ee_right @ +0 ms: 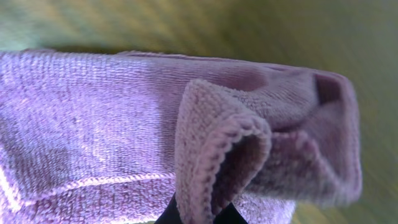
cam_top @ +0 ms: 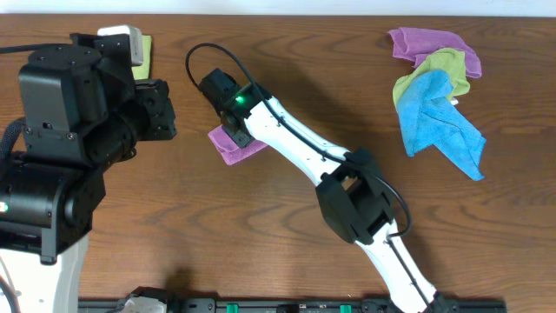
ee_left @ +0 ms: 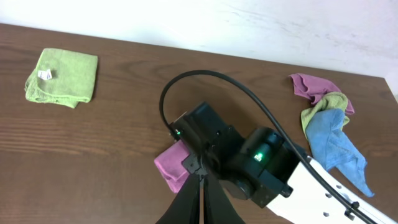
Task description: Fold the cloth
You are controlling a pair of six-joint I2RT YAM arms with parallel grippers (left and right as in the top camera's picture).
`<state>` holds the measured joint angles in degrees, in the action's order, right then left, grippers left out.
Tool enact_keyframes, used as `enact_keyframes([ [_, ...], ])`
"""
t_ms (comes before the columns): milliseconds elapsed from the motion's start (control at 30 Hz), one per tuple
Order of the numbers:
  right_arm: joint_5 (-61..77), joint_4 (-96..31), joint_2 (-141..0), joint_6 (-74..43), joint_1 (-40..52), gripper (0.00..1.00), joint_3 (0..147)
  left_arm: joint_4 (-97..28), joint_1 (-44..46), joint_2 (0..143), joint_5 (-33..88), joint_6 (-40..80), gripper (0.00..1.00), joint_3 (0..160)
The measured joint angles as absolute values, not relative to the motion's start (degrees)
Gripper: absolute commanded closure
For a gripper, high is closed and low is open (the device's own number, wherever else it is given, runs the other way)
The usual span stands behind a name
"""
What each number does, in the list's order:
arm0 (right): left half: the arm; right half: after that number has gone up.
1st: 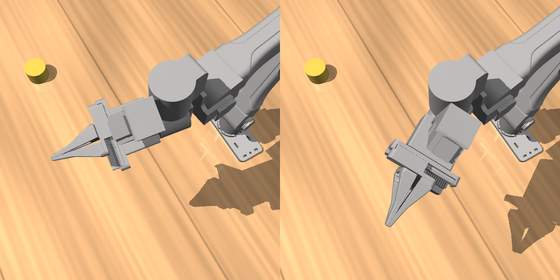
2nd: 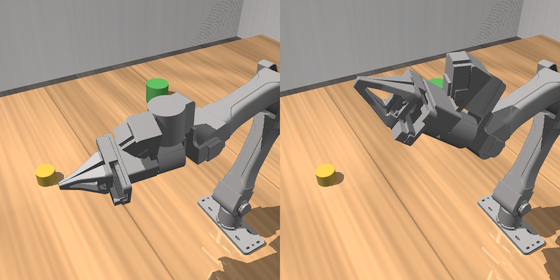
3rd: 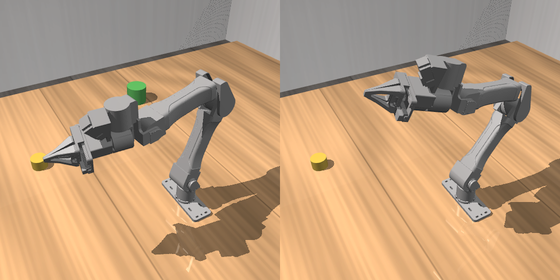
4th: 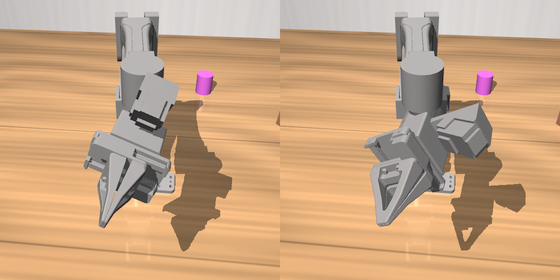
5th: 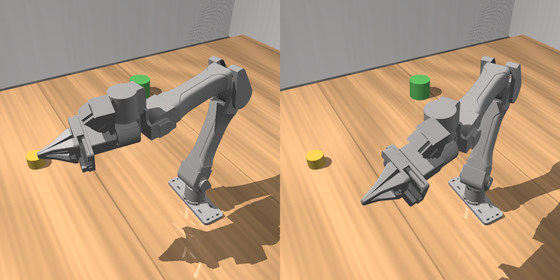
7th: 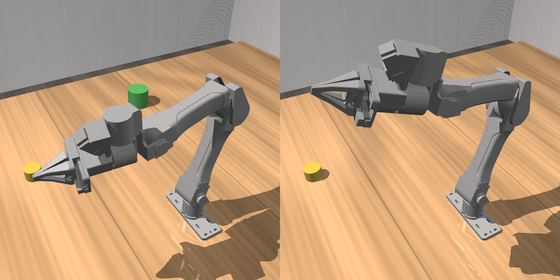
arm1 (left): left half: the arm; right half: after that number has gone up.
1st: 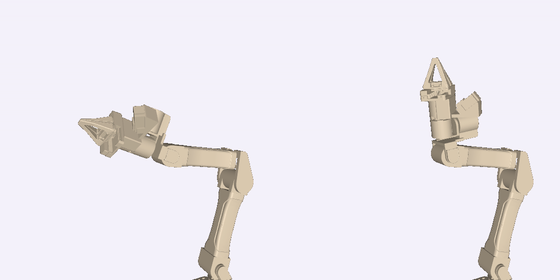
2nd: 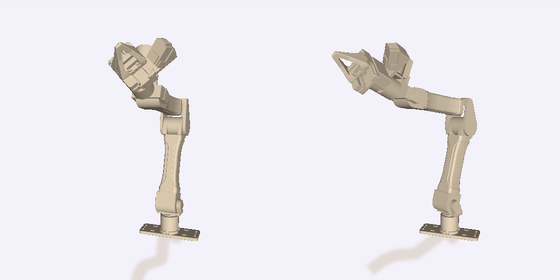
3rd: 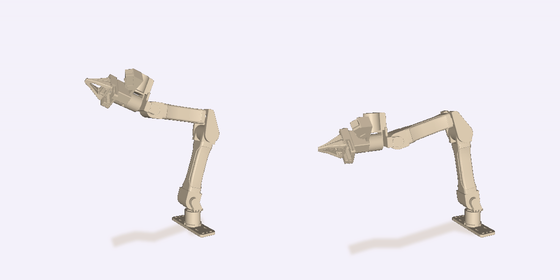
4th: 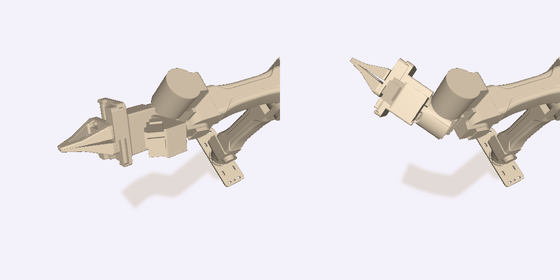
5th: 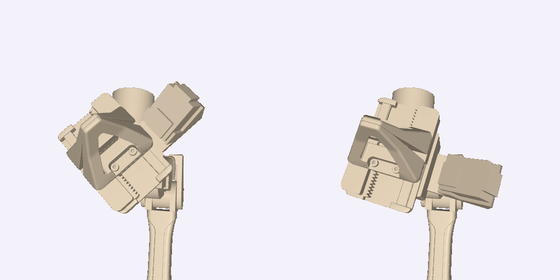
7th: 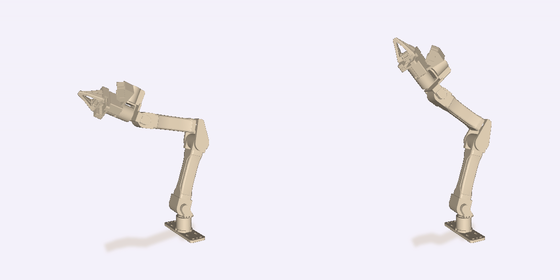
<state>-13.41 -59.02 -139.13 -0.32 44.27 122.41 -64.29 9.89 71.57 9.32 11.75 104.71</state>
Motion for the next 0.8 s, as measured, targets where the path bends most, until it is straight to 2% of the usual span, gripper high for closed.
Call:
enact_keyframes([
  [200,-7.2,-59.5,-140.7,3.3,44.3,0.99,122.4,-64.3,9.9,71.6,9.7,11.7,0.94,104.7],
  [433,-10.6,-61.1,-140.9,2.1,43.8,0.99,122.4,-64.3,9.9,71.6,10.0,11.6,0.94,104.7],
  [800,-14.9,-66.5,-140.9,-6.0,33.1,0.99,122.4,-64.6,9.9,71.9,10.0,10.0,0.94,104.5],
])
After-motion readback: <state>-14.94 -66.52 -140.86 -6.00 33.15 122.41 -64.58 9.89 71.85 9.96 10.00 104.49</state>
